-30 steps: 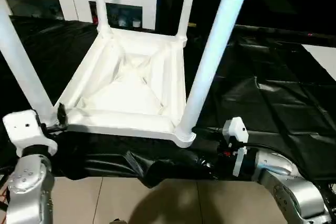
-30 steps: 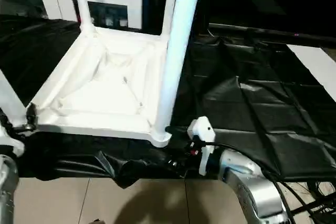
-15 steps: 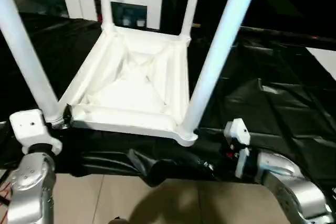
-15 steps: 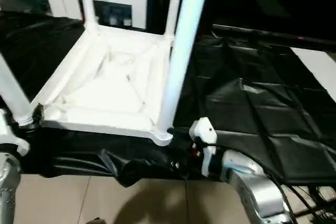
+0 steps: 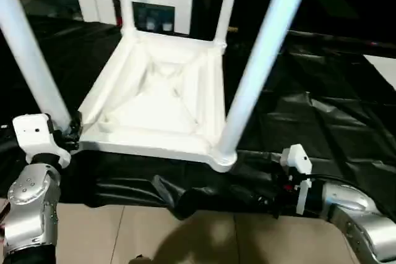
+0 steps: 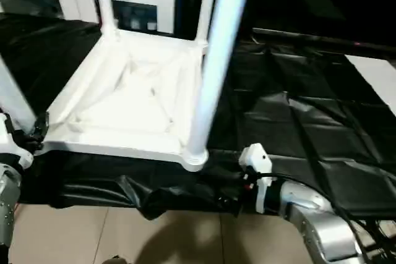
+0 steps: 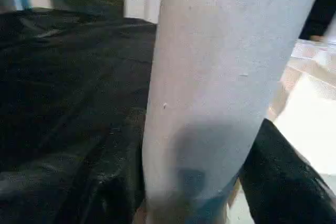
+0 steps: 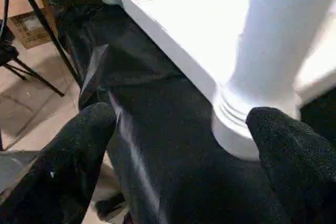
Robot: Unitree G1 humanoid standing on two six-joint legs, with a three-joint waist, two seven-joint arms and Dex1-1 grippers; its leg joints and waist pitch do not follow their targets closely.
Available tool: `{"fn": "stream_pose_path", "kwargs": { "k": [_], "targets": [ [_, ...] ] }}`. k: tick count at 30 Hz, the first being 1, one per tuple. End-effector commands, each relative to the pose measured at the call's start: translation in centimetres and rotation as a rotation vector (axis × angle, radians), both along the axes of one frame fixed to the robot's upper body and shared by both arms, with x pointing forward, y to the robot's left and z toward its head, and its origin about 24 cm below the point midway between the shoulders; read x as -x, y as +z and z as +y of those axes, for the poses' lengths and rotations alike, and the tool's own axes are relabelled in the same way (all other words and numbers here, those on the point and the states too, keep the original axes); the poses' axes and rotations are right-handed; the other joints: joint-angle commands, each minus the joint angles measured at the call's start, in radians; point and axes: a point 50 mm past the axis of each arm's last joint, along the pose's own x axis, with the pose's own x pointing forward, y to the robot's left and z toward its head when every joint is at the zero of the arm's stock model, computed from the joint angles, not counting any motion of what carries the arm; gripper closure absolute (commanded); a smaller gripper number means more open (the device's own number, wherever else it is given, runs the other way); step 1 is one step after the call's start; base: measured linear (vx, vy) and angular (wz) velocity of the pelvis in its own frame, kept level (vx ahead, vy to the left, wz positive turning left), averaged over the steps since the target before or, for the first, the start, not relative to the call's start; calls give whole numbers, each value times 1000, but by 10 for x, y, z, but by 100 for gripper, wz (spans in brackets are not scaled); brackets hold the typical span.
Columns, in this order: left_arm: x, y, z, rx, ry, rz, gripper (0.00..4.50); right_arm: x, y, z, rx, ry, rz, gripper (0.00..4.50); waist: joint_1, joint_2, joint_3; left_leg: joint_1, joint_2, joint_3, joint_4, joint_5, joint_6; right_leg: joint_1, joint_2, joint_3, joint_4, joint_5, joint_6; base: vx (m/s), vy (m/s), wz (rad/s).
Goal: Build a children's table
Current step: Flip table
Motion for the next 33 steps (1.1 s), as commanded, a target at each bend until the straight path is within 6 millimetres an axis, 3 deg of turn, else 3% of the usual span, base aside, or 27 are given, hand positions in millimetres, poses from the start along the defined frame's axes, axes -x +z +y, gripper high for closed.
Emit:
{"fn": "stream_pose_path", "kwargs": {
  "k": [1,6,7,9,14,17,24,27,28,29,33],
  "targets": [
    [-3,1,-16,12,-98,-1,212,-5,5,-5,-3,-28,-22,0,-5,24,-42,22,31,-6,-87,-200,-18,13,-69,37,-71,56,-172,0,0,0],
    [1,-3,-23,17,-134,14,230,-5,7,1,-12,7,-23,0,0,23,-44,20,32,-7,-86,-184,-17,17,-70,37,-68,72,-167,0,0,0],
    [1,-5,-25,17,-136,35,231,-7,6,2,-8,-1,-32,0,0,18,-43,20,32,-6,-86,-177,-15,17,-69,37,-68,80,-166,0,0,0],
    [0,-8,-28,16,-135,49,231,-12,6,4,-8,-15,-42,0,-1,22,-44,20,31,-6,-85,-168,-15,16,-69,36,-66,84,-168,0,0,0],
    [-7,-6,-32,85,-99,34,231,-24,8,13,-31,-53,-57,0,-1,19,-42,21,31,-5,-88,-184,-24,14,-71,37,-70,33,-170,0,0,0],
    [-12,-1,-40,214,-84,0,231,-30,9,25,-69,-53,-57,0,-2,17,-42,24,32,-3,-88,-197,-31,11,-72,38,-71,16,-174,0,0,0],
    [-16,3,-66,539,-72,-27,231,-32,14,53,-126,16,-67,0,4,13,-43,15,29,0,-83,-139,-16,16,-72,36,-65,70,-184,0,0,0],
    [-19,4,-74,604,-80,-23,231,-35,11,59,-121,10,-28,0,5,15,-43,15,28,1,-82,-123,-15,18,-70,37,-66,70,-175,0,0,0],
    [-20,4,-74,604,-81,-23,231,-35,10,59,-120,8,-26,0,6,21,-44,16,29,0,-82,-120,-20,16,-71,37,-64,77,-174,0,0,0],
    [-20,4,-76,605,-85,-22,231,-36,9,59,-113,-1,-20,0,3,16,-45,14,27,-1,-82,-110,-22,19,-68,36,-64,97,-168,0,0,0],
    [-22,8,-88,604,-138,-4,234,-53,3,60,-111,-159,8,0,-5,16,-46,14,23,1,-81,-92,-35,21,-67,36,-63,126,-159,0,0,0]
  ]
}}
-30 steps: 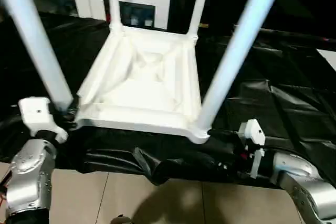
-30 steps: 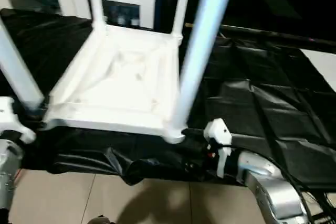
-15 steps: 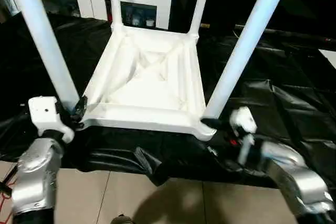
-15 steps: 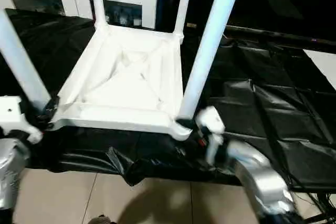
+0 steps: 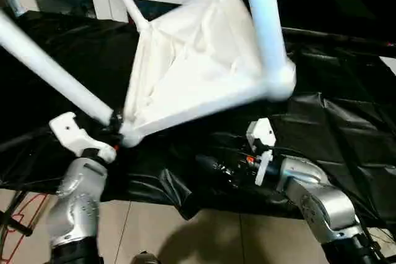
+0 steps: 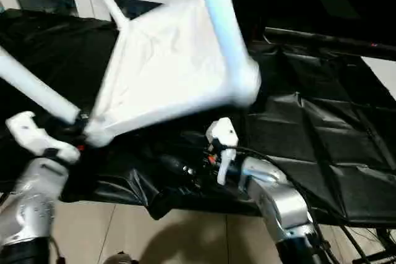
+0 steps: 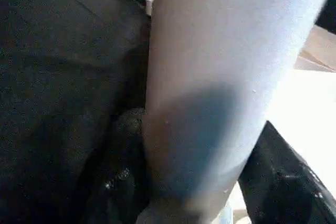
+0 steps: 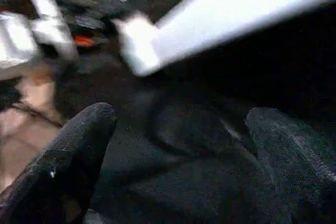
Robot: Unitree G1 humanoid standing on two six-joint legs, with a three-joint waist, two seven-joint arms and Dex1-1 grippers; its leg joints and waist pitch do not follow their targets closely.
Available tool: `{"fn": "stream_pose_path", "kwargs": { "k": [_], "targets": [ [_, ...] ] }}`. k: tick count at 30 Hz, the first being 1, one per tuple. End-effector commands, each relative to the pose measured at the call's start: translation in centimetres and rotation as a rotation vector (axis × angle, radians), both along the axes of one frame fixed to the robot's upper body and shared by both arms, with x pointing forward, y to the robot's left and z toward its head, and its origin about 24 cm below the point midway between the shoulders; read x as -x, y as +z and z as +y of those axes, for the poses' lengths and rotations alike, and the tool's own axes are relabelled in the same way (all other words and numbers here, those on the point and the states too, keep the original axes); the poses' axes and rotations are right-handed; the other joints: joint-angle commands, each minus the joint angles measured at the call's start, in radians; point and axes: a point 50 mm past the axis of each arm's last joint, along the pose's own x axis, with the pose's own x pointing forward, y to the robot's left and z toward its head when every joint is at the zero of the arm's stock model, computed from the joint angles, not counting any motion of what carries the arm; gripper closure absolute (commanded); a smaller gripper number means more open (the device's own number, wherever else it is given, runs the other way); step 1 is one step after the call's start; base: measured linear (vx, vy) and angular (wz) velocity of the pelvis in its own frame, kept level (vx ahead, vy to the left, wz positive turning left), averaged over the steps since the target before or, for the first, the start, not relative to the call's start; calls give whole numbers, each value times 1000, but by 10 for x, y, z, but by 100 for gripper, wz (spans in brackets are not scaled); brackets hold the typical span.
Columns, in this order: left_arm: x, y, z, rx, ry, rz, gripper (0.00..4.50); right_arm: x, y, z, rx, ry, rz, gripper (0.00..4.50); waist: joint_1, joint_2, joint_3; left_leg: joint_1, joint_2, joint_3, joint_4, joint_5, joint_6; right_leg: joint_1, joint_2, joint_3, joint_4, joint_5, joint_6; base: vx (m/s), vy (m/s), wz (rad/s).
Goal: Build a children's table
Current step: Flip table
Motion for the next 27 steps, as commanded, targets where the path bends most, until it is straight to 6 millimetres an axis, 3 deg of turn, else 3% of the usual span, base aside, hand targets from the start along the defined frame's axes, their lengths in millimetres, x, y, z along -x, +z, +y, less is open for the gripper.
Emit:
{"fn": "stream_pose_path", "kwargs": {
  "k": [1,6,9,19,27],
  "targets": [
    [-6,12,-18,45,-77,-49,234,-8,1,-4,-2,-72,0,0,-8,12,-53,17,23,-4,-79,-105,-36,23,-66,37,-64,117,-158,0,0,0],
    [-10,14,-24,58,-106,-36,234,-19,11,14,-199,-123,27,0,-11,24,-56,19,26,-6,-78,-100,-30,21,-65,36,-59,146,-168,0,0,0],
    [-10,13,-26,55,-115,-29,234,-29,12,21,-265,-176,54,0,-12,28,-56,18,25,-5,-78,-83,-42,22,-64,35,-55,185,-173,0,0,0],
    [-8,12,-31,37,-145,-20,234,-58,8,24,-361,-363,127,0,-12,25,-62,19,22,1,-74,-49,-48,25,-63,35,-49,224,-170,0,0,0],
    [-3,8,-36,-27,-214,-9,234,-74,22,17,-608,-418,186,0,-14,20,-65,15,22,2,-70,-14,-9,27,-62,35,-42,269,-167,0,0,0]
  ]
}}
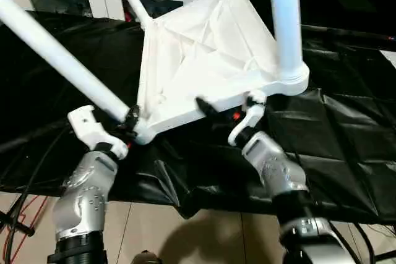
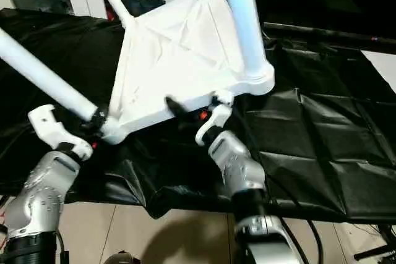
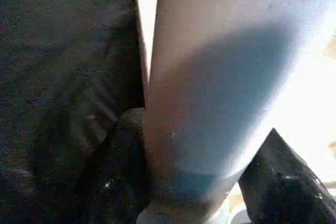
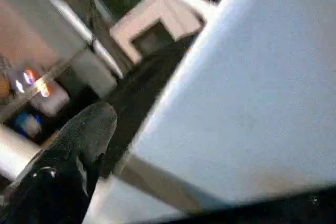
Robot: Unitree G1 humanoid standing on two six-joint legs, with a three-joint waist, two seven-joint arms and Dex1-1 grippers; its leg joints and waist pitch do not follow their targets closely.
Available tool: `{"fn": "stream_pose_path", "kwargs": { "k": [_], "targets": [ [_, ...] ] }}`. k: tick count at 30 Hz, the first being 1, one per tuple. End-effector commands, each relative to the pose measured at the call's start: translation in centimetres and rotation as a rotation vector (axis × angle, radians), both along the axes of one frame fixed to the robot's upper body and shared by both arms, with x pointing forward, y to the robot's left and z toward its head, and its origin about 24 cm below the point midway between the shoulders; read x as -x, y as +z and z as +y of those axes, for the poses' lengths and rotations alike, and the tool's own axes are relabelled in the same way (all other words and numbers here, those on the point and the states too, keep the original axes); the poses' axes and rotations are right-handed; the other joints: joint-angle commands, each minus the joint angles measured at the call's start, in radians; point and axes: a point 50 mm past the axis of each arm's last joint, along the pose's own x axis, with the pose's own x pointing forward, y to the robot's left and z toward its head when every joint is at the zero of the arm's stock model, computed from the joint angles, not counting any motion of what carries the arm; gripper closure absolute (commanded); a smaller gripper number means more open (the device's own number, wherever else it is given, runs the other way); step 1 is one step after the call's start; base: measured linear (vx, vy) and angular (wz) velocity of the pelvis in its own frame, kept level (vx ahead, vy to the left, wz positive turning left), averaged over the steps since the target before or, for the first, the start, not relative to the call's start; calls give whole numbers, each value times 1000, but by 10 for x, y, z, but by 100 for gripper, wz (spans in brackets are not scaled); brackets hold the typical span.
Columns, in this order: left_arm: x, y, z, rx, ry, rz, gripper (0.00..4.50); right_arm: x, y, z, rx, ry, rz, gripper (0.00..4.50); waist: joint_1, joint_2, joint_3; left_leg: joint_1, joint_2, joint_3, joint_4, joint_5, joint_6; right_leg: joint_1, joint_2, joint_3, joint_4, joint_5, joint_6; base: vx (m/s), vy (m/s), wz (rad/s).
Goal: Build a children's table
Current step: Flip table
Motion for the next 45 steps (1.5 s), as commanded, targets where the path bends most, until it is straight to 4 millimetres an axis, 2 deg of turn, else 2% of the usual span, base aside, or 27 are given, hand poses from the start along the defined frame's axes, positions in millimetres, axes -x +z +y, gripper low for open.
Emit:
{"fn": "stream_pose_path", "kwargs": {
  "k": [1,5,6,11,12,14,18,22,23,27,28,29,31,34,36,38,39,40,41,43,45],
  "targets": [
    [3,2,-16,24,-116,-33,234,-8,8,-6,-82,-35,-4,0,-9,8,-72,19,21,-1,-67,-9,0,35,-61,33,-43,277,-169,0,0,0],
    [11,-1,-16,-40,-165,-33,234,-12,7,-11,-139,-59,26,0,-15,9,-81,15,18,0,-57,64,25,36,-57,30,-32,366,-187,0,0,0],
    [13,-2,-15,-58,-170,-32,234,-13,6,-13,-161,-70,43,19,-21,6,-77,12,17,3,-56,70,36,34,-56,29,-32,383,-196,0,0,0],
    [23,-6,-14,-92,-201,-31,234,-14,5,-17,-182,-78,50,49,-28,3,-76,9,19,5,-56,45,54,36,-60,32,-34,331,-211,0,0,0],
    [24,-6,-14,-98,-206,-33,234,-14,5,-17,-190,-77,52,69,-29,4,-75,9,20,5,-55,45,54,34,-59,32,-34,321,-211,0,0,0],
    [27,-8,-15,-113,-223,-37,234,-15,6,-19,-218,-74,50,80,-30,1,-72,9,20,6,-57,25,55,33,-61,34,-36,287,-211,0,0,0],
    [30,-9,-16,-133,-241,-41,234,-16,8,-20,-225,-69,39,116,-32,5,-70,11,23,6,-60,-3,43,28,-60,32,-40,229,-215,0,0,0],
    [30,-9,-16,-151,-248,-43,234,-16,10,-21,-225,-65,29,153,-32,6,-70,12,23,5,-61,-14,36,27,-61,32,-41,213,-213,0,0,0],
    [30,-10,-16,-154,-250,-44,234,-16,10,-21,-224,-64,26,158,-31,8,-70,12,23,5,-61,-14,35,27,-61,32,-41,212,-212,0,0,0],
    [27,-11,-10,-208,-228,-41,236,-17,10,-24,-184,-68,8,199,-31,6,-72,11,21,5,-59,-1,36,28,-59,32,-40,228,-210,0,0,0],
    [27,-11,-9,-216,-221,-36,236,-17,10,-24,-181,-68,7,199,-30,16,-73,11,21,4,-59,1,33,26,-60,32,-38,234,-211,0,0,0],
    [26,-12,-8,-209,-238,-35,201,-18,11,-25,-166,-69,-2,213,-33,11,-73,11,21,5,-59,0,33,27,-58,32,-39,242,-211,0,0,0],
    [29,-12,-8,-223,-320,-28,167,-18,12,-26,-151,-75,-11,217,-32,13,-74,11,20,5,-58,5,32,27,-58,32,-37,255,-215,0,0,0],
    [33,-13,-5,-270,-396,-21,158,-19,14,-28,-142,-93,-18,222,-33,14,-75,12,18,4,-58,15,32,25,-55,30,-33,260,-217,0,0,0],
    [38,-11,6,-357,-469,-32,124,-22,18,-32,-114,-118,-27,225,-34,15,-78,12,16,3,-55,43,41,25,-52,29,-30,292,-215,0,0,0],
    [41,-10,15,-446,-534,-32,118,-24,22,-33,-79,-128,-42,226,-35,14,-77,14,16,5,-55,41,44,22,-52,30,-31,296,-218,0,0,0],
    [42,-10,17,-470,-548,-31,112,-24,24,-33,-67,-130,-46,227,-35,15,-76,14,16,6,-57,34,44,22,-52,29,-32,279,-216,0,0,0],
    [44,-9,19,-497,-591,-30,87,-25,26,-34,-51,-132,-57,228,-36,15,-74,15,18,5,-59,21,39,21,-54,29,-32,258,-216,0,0,0],
    [48,-7,19,-521,-653,-30,87,-26,28,-34,-30,-134,-70,228,-36,17,-74,15,19,5,-59,14,34,20,-55,29,-32,247,-217,0,0,0],
    [50,-6,19,-530,-683,-29,75,-26,30,-35,-14,-138,-78,228,-37,15,-72,16,19,6,-62,-4,24,19,-55,29,-34,216,-217,0,0,0],
    [57,-1,17,-531,-785,-34,74,-28,37,-39,10,-174,-101,228,-38,12,-71,17,20,8,-64,-14,16,16,-56,31,-35,203,-220,0,0,0]
  ]
}}
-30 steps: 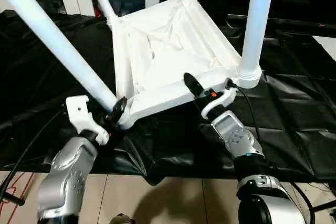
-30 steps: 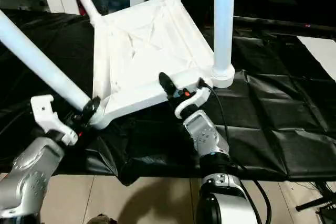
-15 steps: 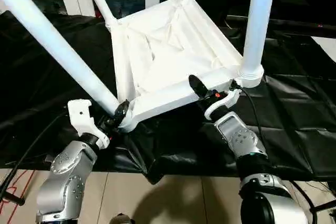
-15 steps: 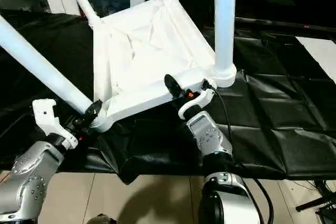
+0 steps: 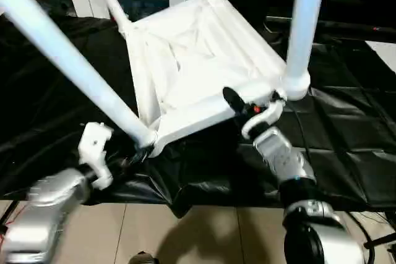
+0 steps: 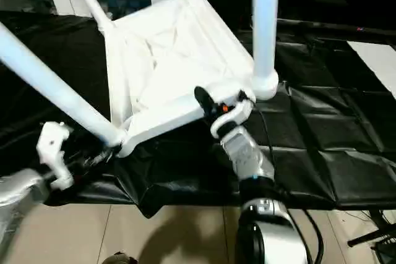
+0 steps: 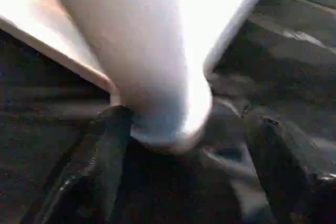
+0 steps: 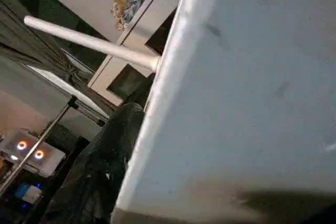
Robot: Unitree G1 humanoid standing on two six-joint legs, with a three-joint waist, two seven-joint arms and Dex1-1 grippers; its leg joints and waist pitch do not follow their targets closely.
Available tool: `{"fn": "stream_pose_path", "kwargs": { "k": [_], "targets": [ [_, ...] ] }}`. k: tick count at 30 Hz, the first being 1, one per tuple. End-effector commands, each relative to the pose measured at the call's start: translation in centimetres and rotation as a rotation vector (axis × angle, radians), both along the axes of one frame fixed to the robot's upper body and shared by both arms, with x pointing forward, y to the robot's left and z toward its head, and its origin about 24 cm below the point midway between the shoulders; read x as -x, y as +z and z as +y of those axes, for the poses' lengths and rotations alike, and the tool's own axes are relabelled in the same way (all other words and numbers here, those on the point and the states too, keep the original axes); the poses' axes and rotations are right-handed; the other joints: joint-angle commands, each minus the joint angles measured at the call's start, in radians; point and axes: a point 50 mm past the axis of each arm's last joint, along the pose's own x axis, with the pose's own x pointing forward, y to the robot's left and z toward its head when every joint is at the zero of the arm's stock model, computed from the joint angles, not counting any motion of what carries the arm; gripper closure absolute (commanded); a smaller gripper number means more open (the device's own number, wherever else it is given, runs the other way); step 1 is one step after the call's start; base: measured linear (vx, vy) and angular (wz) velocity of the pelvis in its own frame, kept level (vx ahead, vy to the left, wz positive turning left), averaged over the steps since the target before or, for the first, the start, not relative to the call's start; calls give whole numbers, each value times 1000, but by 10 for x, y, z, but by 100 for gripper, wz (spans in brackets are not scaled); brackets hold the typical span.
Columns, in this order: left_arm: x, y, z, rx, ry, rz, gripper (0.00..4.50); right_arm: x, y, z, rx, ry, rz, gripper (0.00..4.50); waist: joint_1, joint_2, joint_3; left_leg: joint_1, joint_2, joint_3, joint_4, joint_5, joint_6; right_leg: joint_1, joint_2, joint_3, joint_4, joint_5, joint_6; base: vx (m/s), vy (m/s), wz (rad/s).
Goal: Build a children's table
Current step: Flip table
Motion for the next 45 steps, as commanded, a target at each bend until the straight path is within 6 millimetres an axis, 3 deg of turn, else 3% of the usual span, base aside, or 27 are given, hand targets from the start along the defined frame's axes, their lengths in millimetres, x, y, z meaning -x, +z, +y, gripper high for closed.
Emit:
{"fn": "stream_pose_path", "kwargs": {
  "k": [1,8,15,22,36,40,42,44,45],
  "targets": [
    [7,6,-14,12,-139,15,74,-11,40,-13,135,-74,-196,228,1,15,-72,33,19,4,-64,-29,2,40,-58,30,-48,195,-212,0,0,0],
    [13,20,-37,70,-239,-28,74,-16,47,-23,264,-141,-198,228,8,14,-65,35,21,8,-72,-96,-31,33,-58,32,-57,92,-195,0,0,0],
    [3,34,-58,80,-222,-142,74,-18,57,-30,400,-214,-191,228,11,9,-63,32,18,6,-76,-149,-63,30,-58,35,-67,-4,-138,0,0,0],
    [0,47,-71,58,-249,-192,74,-19,69,-40,537,-292,-167,228,11,11,-64,33,16,6,-75,-159,-77,26,-54,35,-68,-15,-116,0,0,0],
    [-15,58,-66,-34,-170,-250,74,-7,67,-45,805,-357,-103,228,10,15,-65,34,12,2,-75,-188,-102,22,-49,35,-71,-36,-83,0,0,0],
    [-22,65,-66,-49,-146,-289,74,-6,67,-49,919,-386,-93,228,9,17,-59,38,12,2,-79,-247,-114,17,-50,37,-80,-113,-76,0,0,0],
    [-26,70,-65,-63,-137,-315,74,-5,69,-51,966,-394,-96,228,12,19,-58,48,12,2,-78,-288,-121,10,-51,39,-86,-166,-69,0,0,0],
    [-29,75,-63,-68,-134,-334,74,-6,72,-52,997,-402,-100,228,10,17,-55,46,12,-2,-82,-328,-130,10,-53,39,-92,-230,-66,0,0,0],
    [-29,75,-63,-70,-133,-338,74,-6,72,-52,1011,-404,-96,228,9,21,-55,45,12,-5,-83,-339,-133,9,-54,39,-91,-237,-65,0,0,0]
  ]
}}
